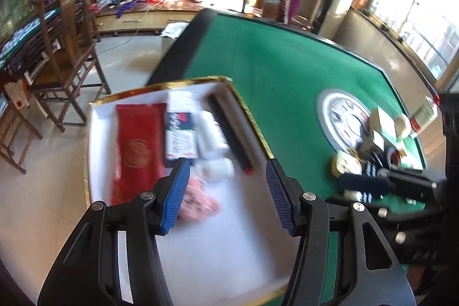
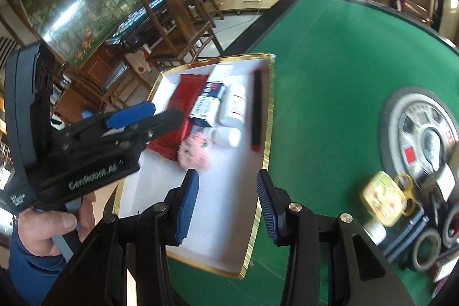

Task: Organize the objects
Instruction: 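Grasp the white green-labelled pill bottle with the left tool while the right tool approaches the black plastic part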

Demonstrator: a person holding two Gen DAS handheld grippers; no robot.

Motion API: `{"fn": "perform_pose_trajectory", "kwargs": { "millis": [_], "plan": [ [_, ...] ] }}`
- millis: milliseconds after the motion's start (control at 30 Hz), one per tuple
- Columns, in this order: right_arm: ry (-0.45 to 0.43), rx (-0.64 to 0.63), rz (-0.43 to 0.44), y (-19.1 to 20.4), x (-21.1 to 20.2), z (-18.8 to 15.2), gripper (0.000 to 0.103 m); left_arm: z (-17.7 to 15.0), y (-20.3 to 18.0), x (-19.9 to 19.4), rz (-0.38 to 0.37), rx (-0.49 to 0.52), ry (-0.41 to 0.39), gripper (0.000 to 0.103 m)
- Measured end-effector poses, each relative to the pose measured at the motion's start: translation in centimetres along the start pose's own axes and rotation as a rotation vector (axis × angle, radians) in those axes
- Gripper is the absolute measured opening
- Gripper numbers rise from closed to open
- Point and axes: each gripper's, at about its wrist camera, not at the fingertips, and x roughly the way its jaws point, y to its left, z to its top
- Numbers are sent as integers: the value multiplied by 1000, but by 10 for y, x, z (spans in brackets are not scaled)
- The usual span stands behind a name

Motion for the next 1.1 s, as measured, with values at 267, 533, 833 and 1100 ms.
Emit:
{"fn": "perform_pose_trajectory", "kwargs": {
  "millis": [267,533,833,1100],
  "plan": [
    [-65,149,-45,-82,-81,-63,42,-38,-101,8,-84,154,80,55],
    [-29,332,-74,-153,-119,-152,42,-53,-152,30,-131,203,150,55],
    [-31,401,-79,-184,-145,-194,42,-48,-195,77,-120,298,259,55],
    [-33,404,-85,-193,-154,-209,42,-41,-200,114,-71,281,295,54]
  ]
}}
